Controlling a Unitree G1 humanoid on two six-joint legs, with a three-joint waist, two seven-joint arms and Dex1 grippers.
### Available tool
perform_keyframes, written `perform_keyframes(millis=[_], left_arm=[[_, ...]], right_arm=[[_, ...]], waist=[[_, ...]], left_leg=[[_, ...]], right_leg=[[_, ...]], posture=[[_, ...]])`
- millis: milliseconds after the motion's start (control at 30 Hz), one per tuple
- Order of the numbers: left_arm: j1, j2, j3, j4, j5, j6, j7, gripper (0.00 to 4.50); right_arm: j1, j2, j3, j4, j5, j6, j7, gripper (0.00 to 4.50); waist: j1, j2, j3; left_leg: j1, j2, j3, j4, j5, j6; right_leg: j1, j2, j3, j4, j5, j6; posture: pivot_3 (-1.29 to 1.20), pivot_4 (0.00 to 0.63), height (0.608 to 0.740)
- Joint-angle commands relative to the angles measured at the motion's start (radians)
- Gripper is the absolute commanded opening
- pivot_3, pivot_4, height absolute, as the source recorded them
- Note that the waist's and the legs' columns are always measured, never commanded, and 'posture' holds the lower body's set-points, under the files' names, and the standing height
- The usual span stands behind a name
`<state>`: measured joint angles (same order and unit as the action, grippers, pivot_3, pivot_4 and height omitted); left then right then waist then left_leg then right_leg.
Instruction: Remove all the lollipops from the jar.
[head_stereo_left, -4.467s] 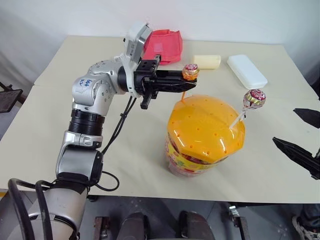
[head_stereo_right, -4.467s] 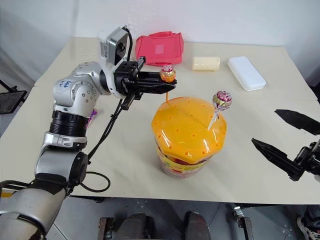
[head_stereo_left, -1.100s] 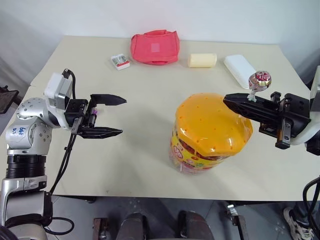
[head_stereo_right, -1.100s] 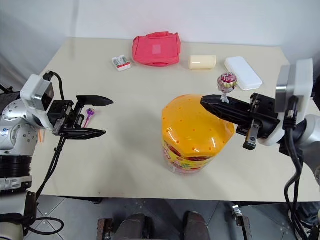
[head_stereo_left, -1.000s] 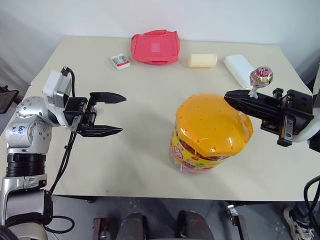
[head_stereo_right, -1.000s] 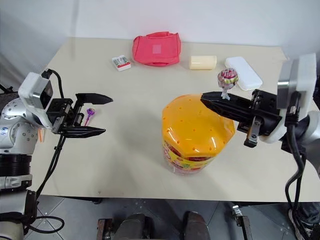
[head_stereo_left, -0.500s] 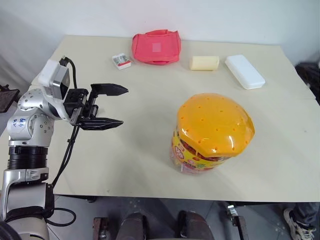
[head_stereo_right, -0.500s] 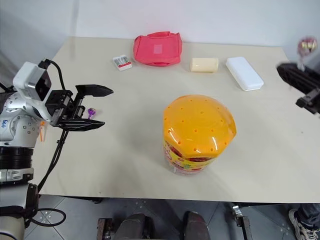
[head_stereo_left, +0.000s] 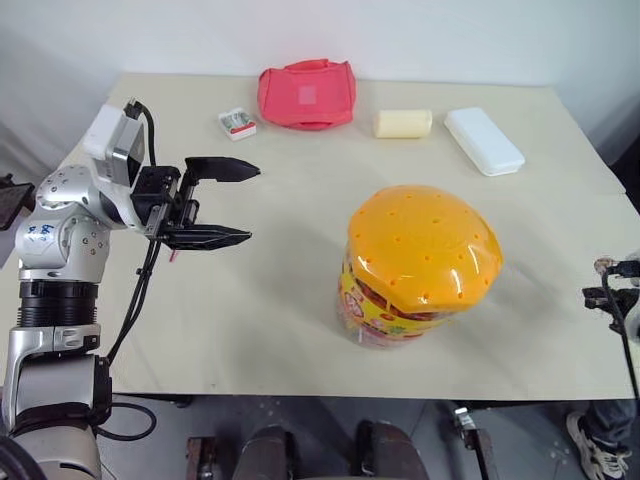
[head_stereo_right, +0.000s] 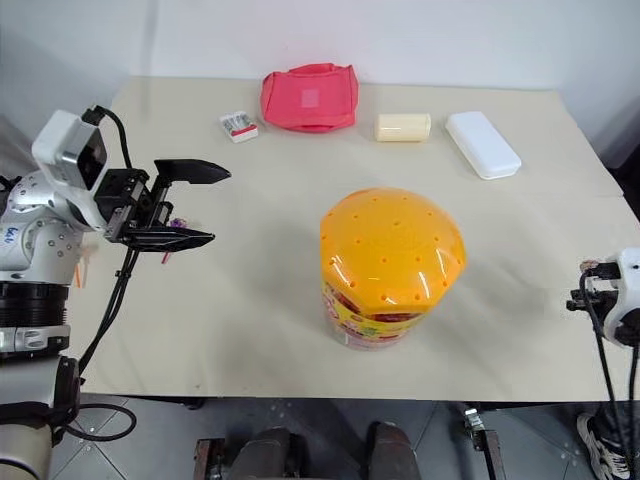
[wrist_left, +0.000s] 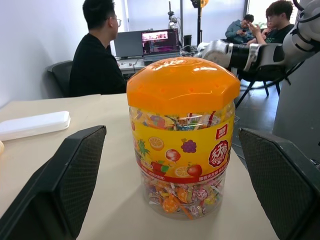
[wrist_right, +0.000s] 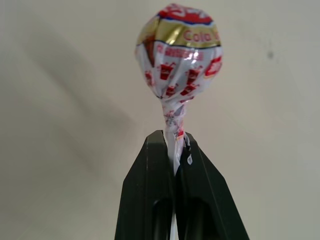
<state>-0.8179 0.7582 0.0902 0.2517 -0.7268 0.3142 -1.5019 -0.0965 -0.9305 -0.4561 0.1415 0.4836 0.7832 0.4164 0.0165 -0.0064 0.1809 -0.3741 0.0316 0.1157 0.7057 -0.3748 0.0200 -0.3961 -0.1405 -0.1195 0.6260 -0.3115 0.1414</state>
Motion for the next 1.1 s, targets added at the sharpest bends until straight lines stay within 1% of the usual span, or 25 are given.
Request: perform_keyframes(millis=[33,100,167,200,233,300,400,433,500,567,667,733,833,900,967,1100], left_arm=[[-0.013,0.003,0.008,-0.017,0.006,0.001,-0.062,4.50],[-0.009,0.006,0.011,-0.022,0.006,0.007,-0.061,4.50],[-0.007,0.011,0.010,-0.024,0.009,0.014,-0.061,4.50],[-0.006,0.013,0.011,-0.024,0.010,0.018,-0.061,4.50],[-0.009,0.010,0.014,-0.016,0.016,0.026,-0.036,4.50],[-0.016,0.002,0.017,0.001,0.026,0.036,-0.005,4.50],[-0.014,-0.006,0.017,0.008,0.035,0.062,0.015,4.50],[-0.013,-0.006,0.019,0.008,0.037,0.069,0.019,4.50],[-0.010,-0.011,0.021,0.014,0.043,0.082,0.031,4.50],[0.004,-0.016,0.015,0.025,0.067,0.105,0.077,4.50],[0.024,-0.017,-0.003,0.048,0.123,0.126,0.145,4.50],[0.046,-0.029,-0.003,0.049,0.148,0.118,0.180,4.50],[0.096,-0.045,0.013,0.023,0.149,0.115,0.203,4.50],[0.132,-0.050,0.020,0.004,0.143,0.123,0.210,4.50],[0.185,-0.055,0.031,-0.030,0.137,0.118,0.223,4.50],[0.296,-0.081,0.079,-0.141,0.103,0.114,0.269,4.50]], right_arm=[[-0.012,0.018,-0.031,0.020,-0.047,-0.029,-0.040,0.73],[-0.001,0.034,-0.052,0.003,-0.048,-0.026,-0.045,1.32],[0.029,0.045,-0.085,-0.041,-0.043,-0.022,-0.043,2.09],[0.046,0.050,-0.100,-0.069,-0.040,-0.025,-0.040,2.38],[0.076,0.056,-0.130,-0.126,-0.025,-0.017,-0.031,2.75],[0.134,0.070,-0.188,-0.238,0.005,-0.004,-0.011,3.31],[0.200,0.097,-0.277,-0.388,0.075,0.005,0.046,4.35],[0.213,0.105,-0.296,-0.421,0.091,0.009,0.056,4.46],[0.236,0.131,-0.342,-0.495,0.146,-0.003,0.092,4.46],[0.261,0.168,-0.377,-0.575,0.212,-0.056,0.162,4.46],[0.301,0.198,-0.362,-0.623,0.228,-0.135,0.252,4.46],[0.356,0.197,-0.310,-0.640,0.196,-0.205,0.340,4.46],[0.446,0.174,-0.206,-0.663,0.145,-0.309,0.492,4.46],[0.469,0.161,-0.145,-0.657,0.117,-0.364,0.557,4.46],[0.450,0.163,-0.089,-0.623,0.087,-0.405,0.575,4.46],[0.366,0.211,-0.029,-0.552,0.056,-0.447,0.516,4.46]], waist=[[0.001,0.000,0.000],[0.001,0.000,0.000],[0.003,0.000,0.000],[0.003,0.000,0.000],[0.004,0.000,0.000],[0.008,0.000,0.000],[0.006,0.000,0.000],[0.007,0.000,0.000],[0.007,0.000,0.000],[0.009,0.000,0.000],[0.008,0.000,0.000],[0.009,0.000,0.000],[0.008,0.000,0.000],[0.007,0.000,0.000],[0.005,0.000,0.000],[0.002,0.000,0.000]], left_leg=[[0.000,0.000,0.000,0.000,0.000,0.000],[0.000,0.000,0.000,0.000,0.000,0.000],[0.000,0.000,0.000,0.000,0.000,0.000],[0.000,0.000,0.000,0.000,0.000,0.000],[0.000,0.000,0.000,0.000,0.000,0.000],[0.000,0.000,0.000,0.000,0.000,0.000],[0.000,0.000,0.000,0.000,0.000,0.000],[0.000,0.000,0.000,0.000,0.000,0.000],[0.000,0.000,0.000,0.000,0.000,0.000],[0.000,0.000,0.000,-0.001,0.000,0.000],[0.000,0.000,-0.001,-0.001,0.000,0.000],[0.000,-0.001,-0.001,-0.001,0.000,0.000],[0.001,-0.001,-0.001,-0.001,0.000,0.000],[0.001,-0.001,0.000,-0.001,0.000,0.000],[0.002,0.000,0.000,-0.001,0.000,0.000],[0.003,0.000,0.001,-0.001,0.000,0.000]], right_leg=[[0.000,0.000,0.000,0.000,0.000,0.000],[0.000,0.000,0.000,0.000,0.000,0.000],[0.000,0.000,0.000,0.000,0.000,0.000],[0.000,0.000,0.000,0.000,0.000,0.000],[0.000,0.000,0.000,0.000,0.000,0.000],[0.000,0.000,0.000,0.000,0.000,0.000],[0.000,0.000,0.000,0.000,0.000,0.000],[0.000,0.000,0.000,0.000,0.000,0.000],[0.000,0.000,0.000,0.000,0.000,0.000],[0.000,0.000,0.000,0.000,0.000,0.000],[0.000,0.000,0.000,0.000,0.000,0.000],[0.001,0.000,0.000,0.000,0.000,0.000],[0.001,0.000,0.000,0.000,0.000,0.000],[0.001,0.000,0.000,0.000,0.000,0.000],[0.001,0.000,0.001,0.000,0.000,0.000],[0.002,0.000,0.002,0.000,0.000,0.000]], posture=[[0.00,0.150,0.740],[0.00,0.150,0.740],[0.00,0.150,0.740],[0.00,0.150,0.740],[0.00,0.150,0.740],[0.00,0.150,0.740],[0.00,0.150,0.740],[0.00,0.150,0.740],[0.00,0.150,0.740],[0.00,0.150,0.740],[0.00,0.150,0.740],[0.00,0.150,0.740],[0.00,0.150,0.740],[0.00,0.150,0.740],[0.00,0.150,0.740],[0.00,0.150,0.740]])
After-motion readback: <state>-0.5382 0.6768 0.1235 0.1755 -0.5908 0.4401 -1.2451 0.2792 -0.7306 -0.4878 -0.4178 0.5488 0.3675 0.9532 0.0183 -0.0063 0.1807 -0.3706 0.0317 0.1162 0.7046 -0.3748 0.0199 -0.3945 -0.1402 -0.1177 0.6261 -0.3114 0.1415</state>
